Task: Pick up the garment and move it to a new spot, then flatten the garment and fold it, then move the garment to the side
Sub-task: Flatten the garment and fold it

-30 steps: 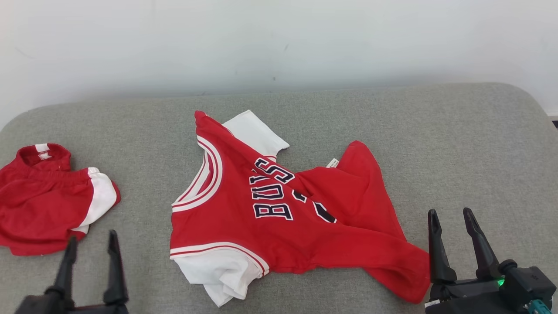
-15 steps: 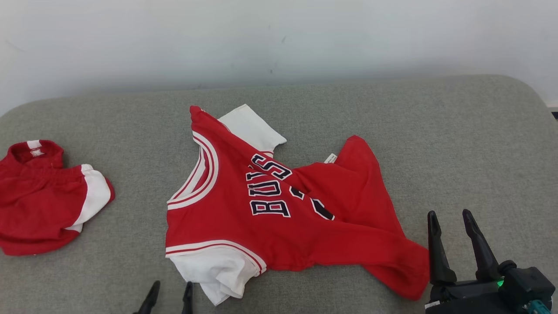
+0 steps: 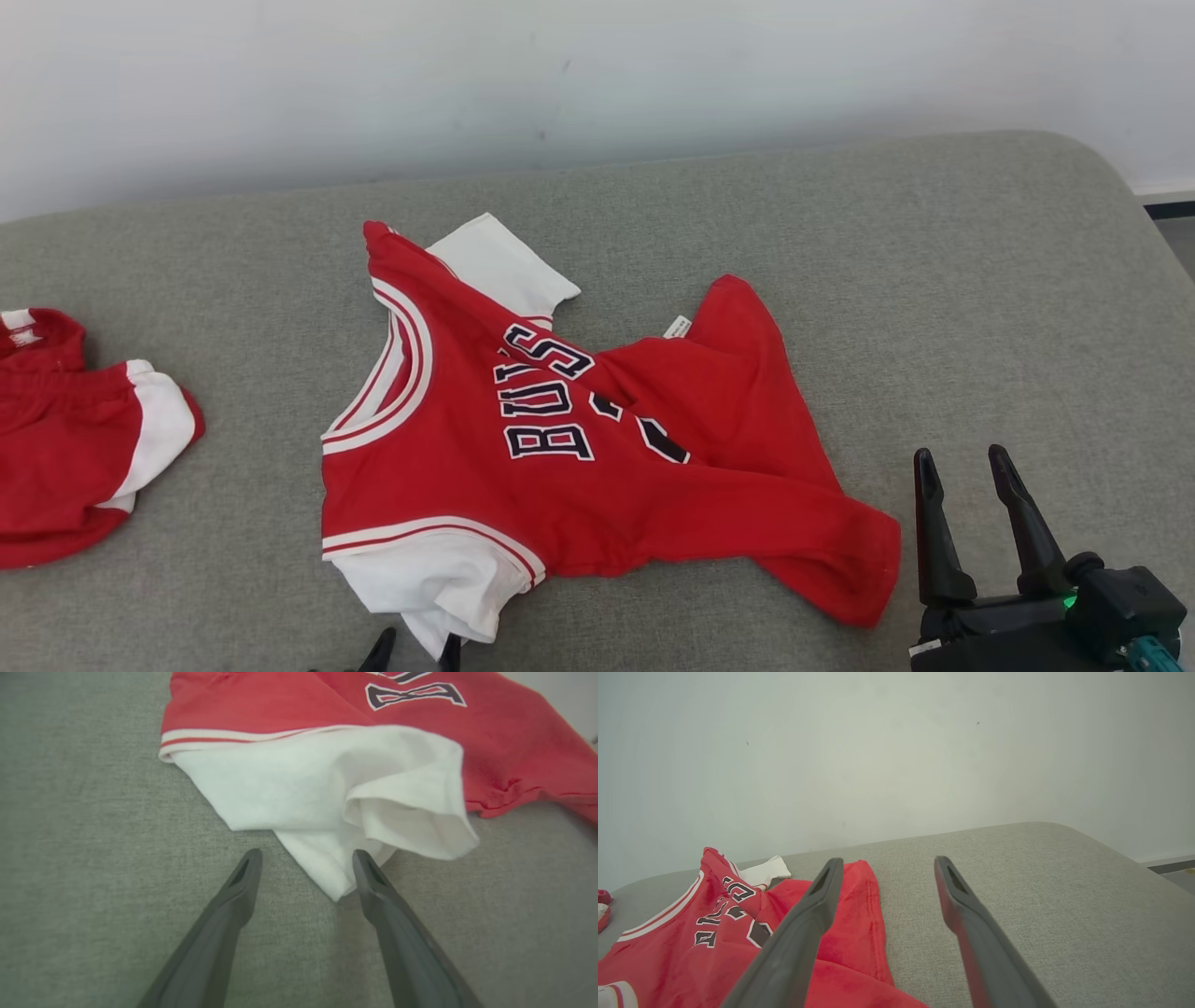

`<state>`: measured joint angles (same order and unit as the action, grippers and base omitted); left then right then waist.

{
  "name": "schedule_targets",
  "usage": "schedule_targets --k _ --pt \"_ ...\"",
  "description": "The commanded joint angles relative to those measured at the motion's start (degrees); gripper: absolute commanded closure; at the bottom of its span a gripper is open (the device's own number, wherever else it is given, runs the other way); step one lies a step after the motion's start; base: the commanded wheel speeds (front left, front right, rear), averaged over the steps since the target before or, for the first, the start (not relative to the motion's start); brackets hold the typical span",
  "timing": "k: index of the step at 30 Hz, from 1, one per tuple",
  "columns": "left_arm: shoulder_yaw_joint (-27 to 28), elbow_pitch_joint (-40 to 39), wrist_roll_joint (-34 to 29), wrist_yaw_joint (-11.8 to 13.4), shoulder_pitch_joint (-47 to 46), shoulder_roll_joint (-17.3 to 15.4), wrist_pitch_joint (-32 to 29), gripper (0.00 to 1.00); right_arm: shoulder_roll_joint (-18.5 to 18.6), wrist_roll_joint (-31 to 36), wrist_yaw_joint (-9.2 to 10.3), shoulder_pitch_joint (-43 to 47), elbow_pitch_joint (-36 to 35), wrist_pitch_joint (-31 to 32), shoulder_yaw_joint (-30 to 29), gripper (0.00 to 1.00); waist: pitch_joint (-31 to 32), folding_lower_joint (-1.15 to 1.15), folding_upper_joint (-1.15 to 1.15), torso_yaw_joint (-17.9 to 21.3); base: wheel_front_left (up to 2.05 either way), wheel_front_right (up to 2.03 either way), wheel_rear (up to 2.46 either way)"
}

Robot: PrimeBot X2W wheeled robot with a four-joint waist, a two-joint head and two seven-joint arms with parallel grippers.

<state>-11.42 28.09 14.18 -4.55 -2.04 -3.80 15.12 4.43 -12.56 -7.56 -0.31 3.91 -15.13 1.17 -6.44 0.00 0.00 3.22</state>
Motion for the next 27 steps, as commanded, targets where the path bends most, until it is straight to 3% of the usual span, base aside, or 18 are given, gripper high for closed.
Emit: schedule_targets --k 1,3,4,5,12,22,27 --pt "-0.15 1.16 0.19 -0.07 -0.49 0.16 0.02 0.00 0.26 0.12 0.15 -0.28 0.04 -0.02 -0.02 0.00 -0.02 0.00 0.00 0.41 0.00 0.00 0.00" --pt "-1.15 3.62 0.25 -0.44 -1.12 0.28 -0.18 0.01 0.23 0.16 0.15 -0.10 0.03 -0.02 -0.11 0.00 0.06 0.00 0.00 0.66 0.00 0.00 0.00" --pt "-1.38 4.35 0.45 -0.51 -1.54 0.41 -0.19 0.65 0.21 0.20 0.15 0.01 0.02 -0.03 -0.13 0.00 0.10 0.00 0.00 0.73 0.00 0.00 0.00" --pt "-1.73 5.18 0.54 -0.64 -1.91 0.48 -0.23 1.00 0.19 0.26 0.15 0.14 0.03 -0.03 -0.14 0.00 0.18 0.00 0.00 0.76 0.00 0.00 0.00" --pt "-0.24 1.60 1.52 0.12 -1.18 0.51 0.03 1.00 0.02 0.24 0.15 2.02 0.04 -0.03 -1.53 0.00 2.22 0.00 0.00 -1.60 0.00 0.00 0.00" --pt "2.67 -9.63 2.46 2.59 7.72 -0.81 -0.32 1.00 -0.24 -0.28 0.15 3.03 -0.30 -0.02 -2.75 0.00 3.23 0.00 0.00 -6.13 0.00 0.00 0.00" --pt "3.24 -10.01 3.40 3.47 10.92 -1.14 -0.95 1.00 -0.35 -0.29 0.15 3.13 0.27 -0.02 -2.67 0.00 3.29 0.00 0.00 -6.49 0.00 0.00 0.00"
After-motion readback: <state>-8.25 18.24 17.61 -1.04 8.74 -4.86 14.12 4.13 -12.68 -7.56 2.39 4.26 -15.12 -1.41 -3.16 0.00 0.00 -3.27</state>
